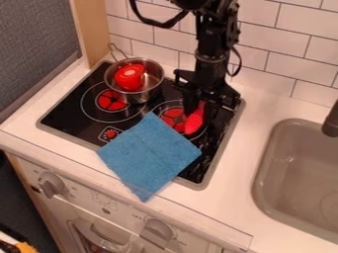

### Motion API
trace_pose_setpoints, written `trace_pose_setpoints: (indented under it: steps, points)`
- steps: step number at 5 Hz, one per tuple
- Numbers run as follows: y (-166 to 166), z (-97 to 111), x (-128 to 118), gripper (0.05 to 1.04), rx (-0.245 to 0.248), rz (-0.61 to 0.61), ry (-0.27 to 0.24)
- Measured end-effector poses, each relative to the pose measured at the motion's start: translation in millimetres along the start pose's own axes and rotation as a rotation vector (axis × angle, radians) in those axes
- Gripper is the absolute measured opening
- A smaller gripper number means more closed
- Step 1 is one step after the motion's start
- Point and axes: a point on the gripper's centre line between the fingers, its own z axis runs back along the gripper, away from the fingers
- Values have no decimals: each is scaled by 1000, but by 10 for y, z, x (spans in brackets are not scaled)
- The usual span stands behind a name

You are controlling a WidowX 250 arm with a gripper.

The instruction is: Put the red fork above the blue cloth

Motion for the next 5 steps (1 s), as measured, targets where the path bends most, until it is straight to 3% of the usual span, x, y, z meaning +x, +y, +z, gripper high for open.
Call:
trace_pose_setpoints:
  steps: [1,2,5]
  points:
    - [-57,316,172,415,-46,2,-93]
    - [140,771,67,415,-54,49,-208]
    - [307,447,-1128,415,-15,-17,-91]
